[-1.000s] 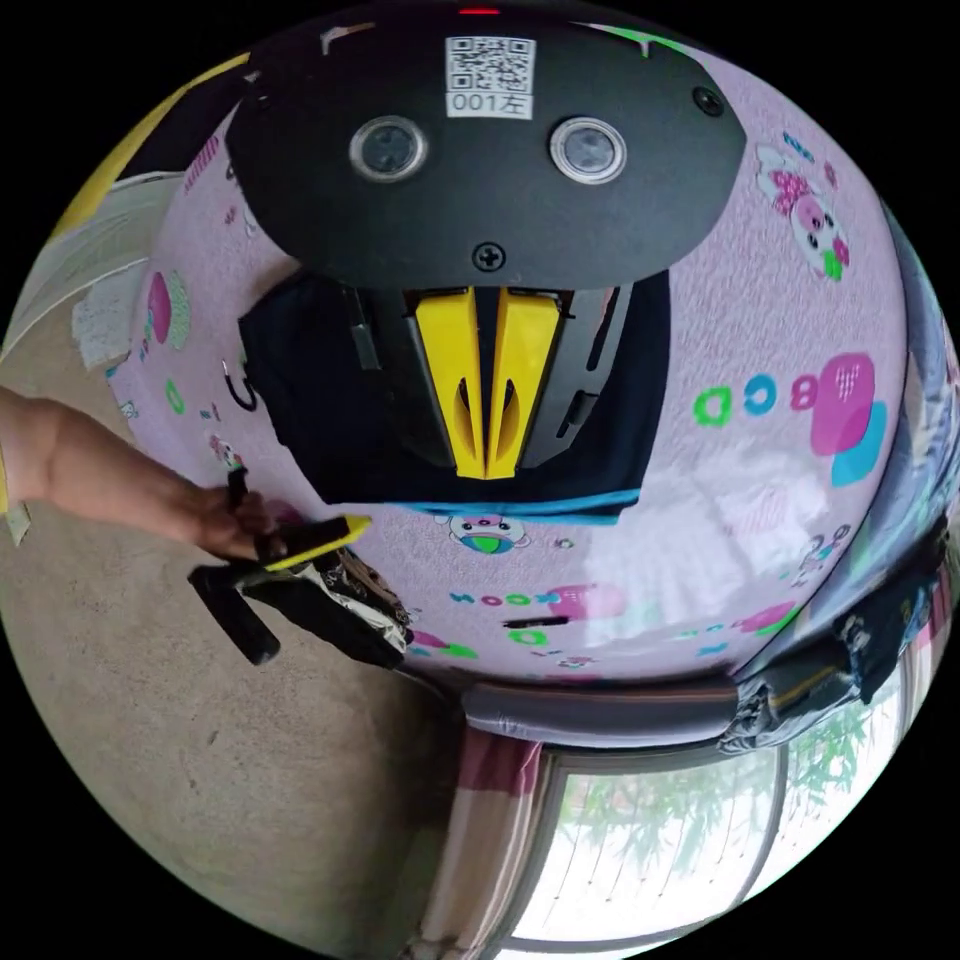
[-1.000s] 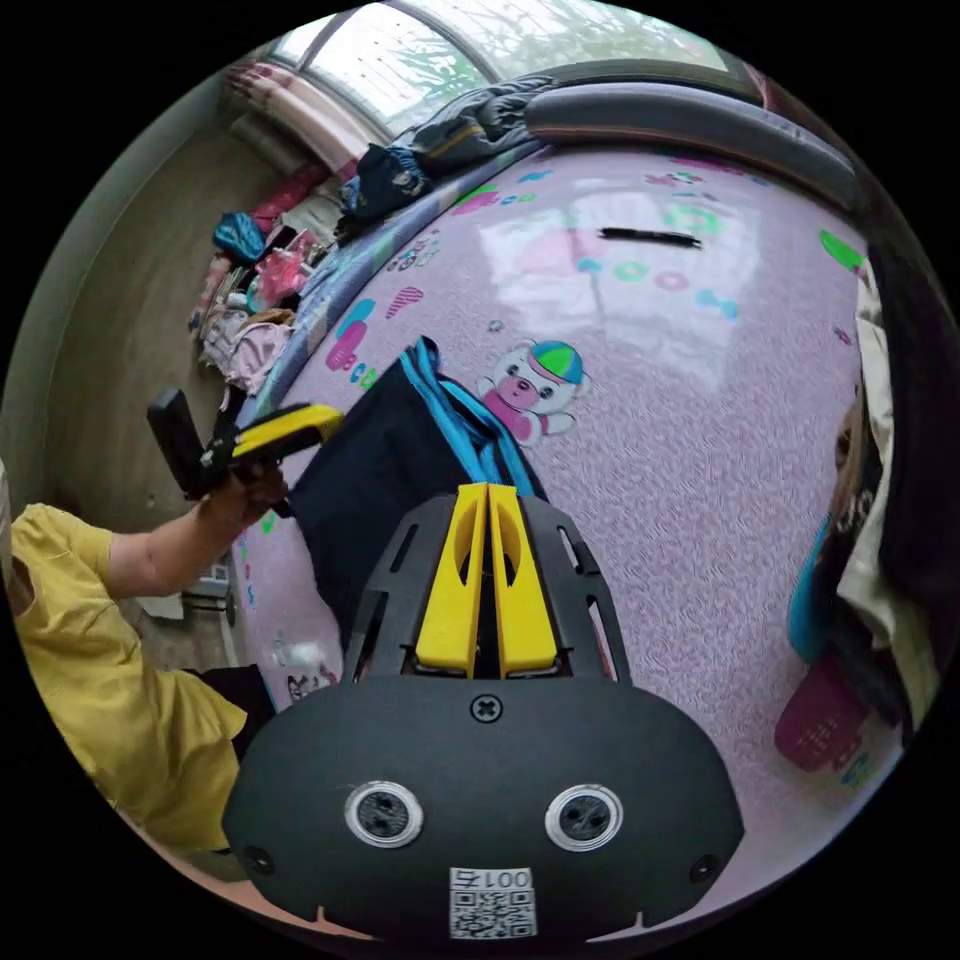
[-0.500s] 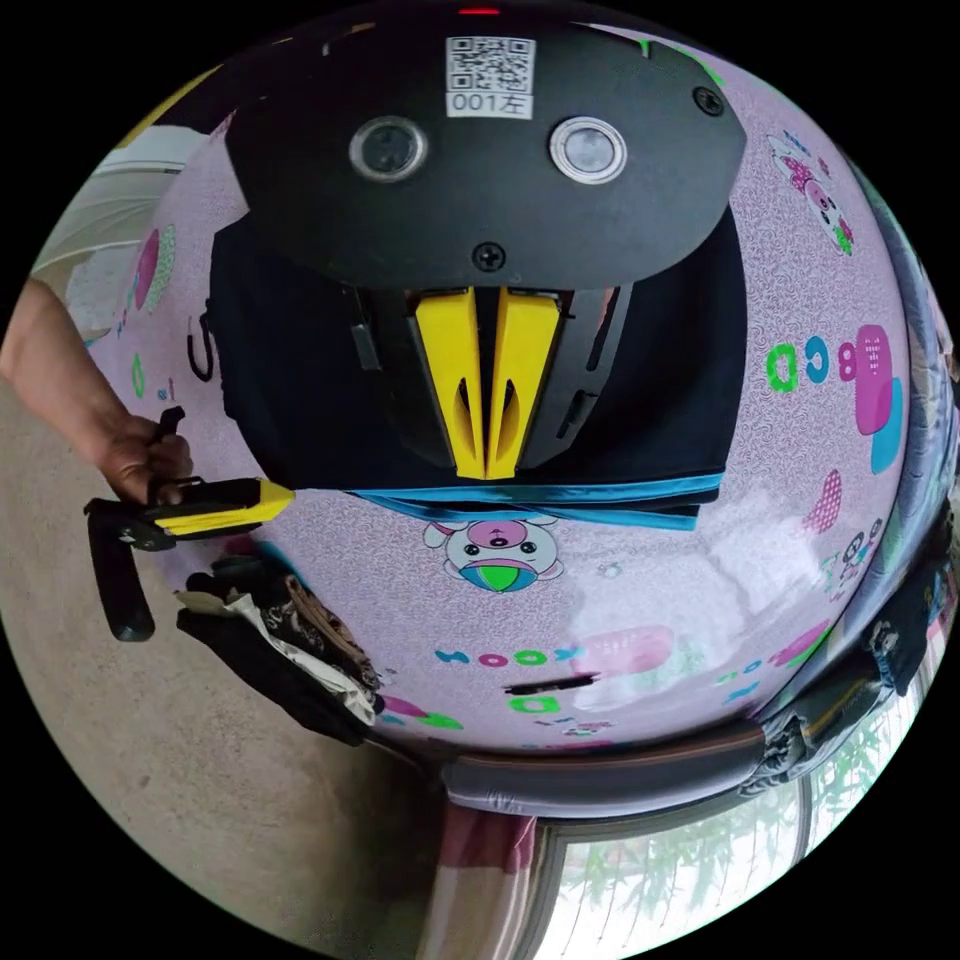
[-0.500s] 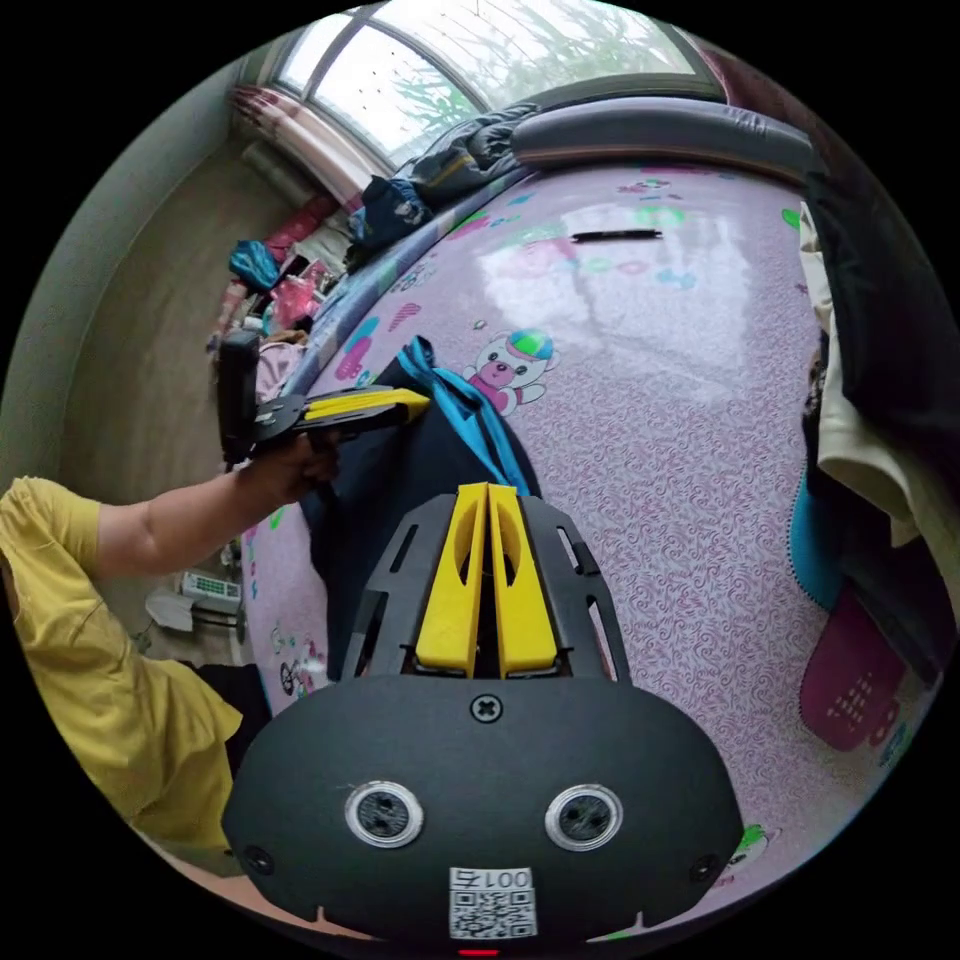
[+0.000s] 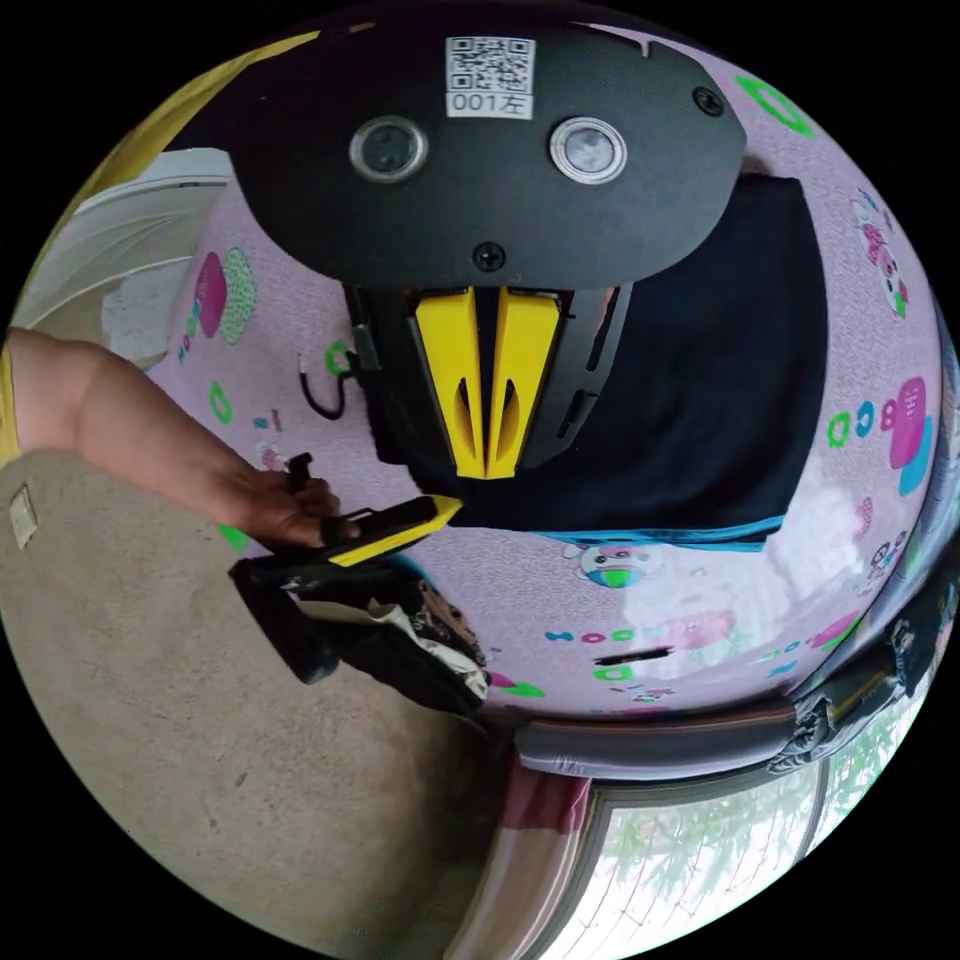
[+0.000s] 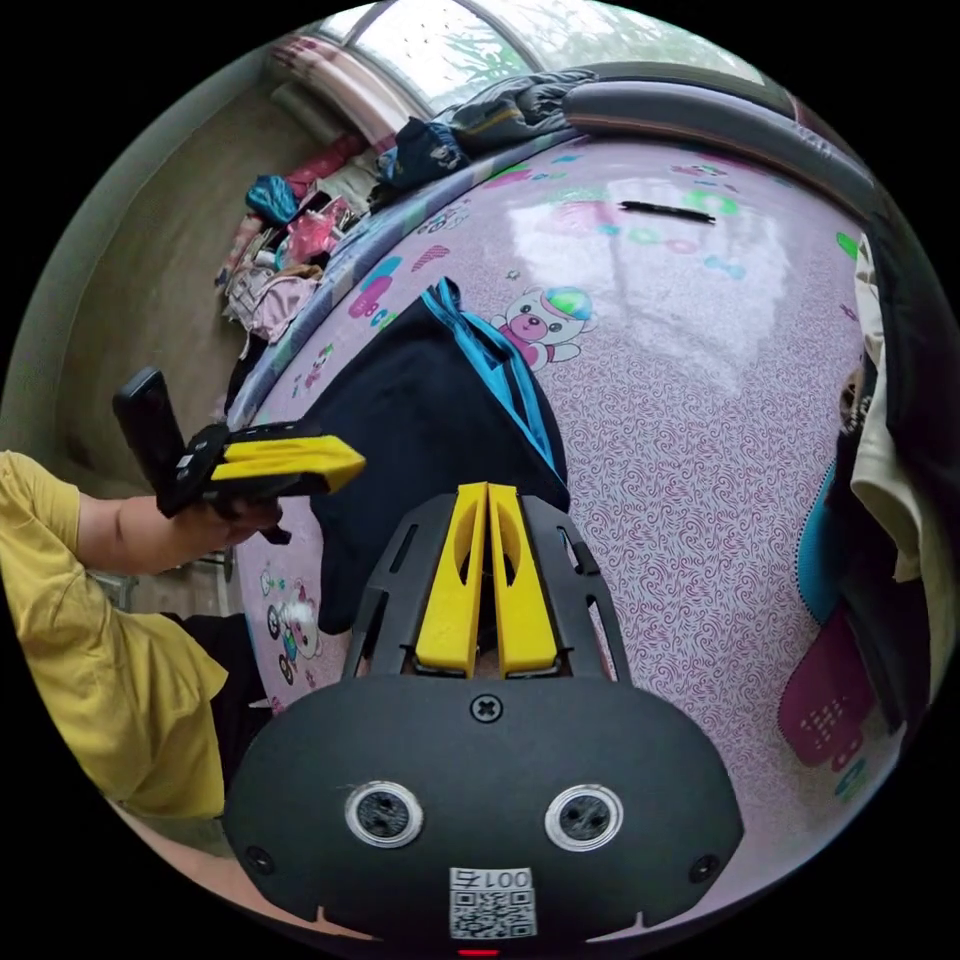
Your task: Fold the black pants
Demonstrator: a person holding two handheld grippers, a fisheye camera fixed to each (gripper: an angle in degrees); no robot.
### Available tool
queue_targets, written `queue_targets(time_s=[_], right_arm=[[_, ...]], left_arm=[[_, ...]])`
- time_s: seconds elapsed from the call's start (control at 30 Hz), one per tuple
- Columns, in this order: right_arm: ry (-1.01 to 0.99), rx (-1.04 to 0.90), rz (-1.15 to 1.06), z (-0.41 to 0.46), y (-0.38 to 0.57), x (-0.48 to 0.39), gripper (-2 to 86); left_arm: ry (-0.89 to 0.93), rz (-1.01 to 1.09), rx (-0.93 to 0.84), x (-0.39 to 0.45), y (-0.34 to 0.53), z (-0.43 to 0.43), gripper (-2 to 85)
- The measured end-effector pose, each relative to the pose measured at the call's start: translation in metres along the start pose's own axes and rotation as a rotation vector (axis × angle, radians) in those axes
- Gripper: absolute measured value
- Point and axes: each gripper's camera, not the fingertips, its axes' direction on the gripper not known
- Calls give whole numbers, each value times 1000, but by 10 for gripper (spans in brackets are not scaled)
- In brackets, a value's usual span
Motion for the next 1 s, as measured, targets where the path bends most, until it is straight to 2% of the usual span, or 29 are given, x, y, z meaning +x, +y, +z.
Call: queue_targets(time_s=[0.23, 0.6, 0.8, 0.9, 1.0], right_arm=[[-3, -36, 26, 1, -7, -30, -3], [7, -124, 16, -12, -30, -70, -2], [21, -112, -48, -58, -34, -86, 2], [-40, -105, 26, -81, -32, -62, 10], [-206, -77, 127, -101, -23, -33, 35]], left_arm=[[9, 53, -109, 7, 30, 33, -15], [89, -75, -219, -50, 39, 37, -15], [137, -190, -91, -68, 66, -25, -14], [225, -345, 6, -86, 105, -59, -12], [299, -521, 55, -102, 151, -87, 0]])
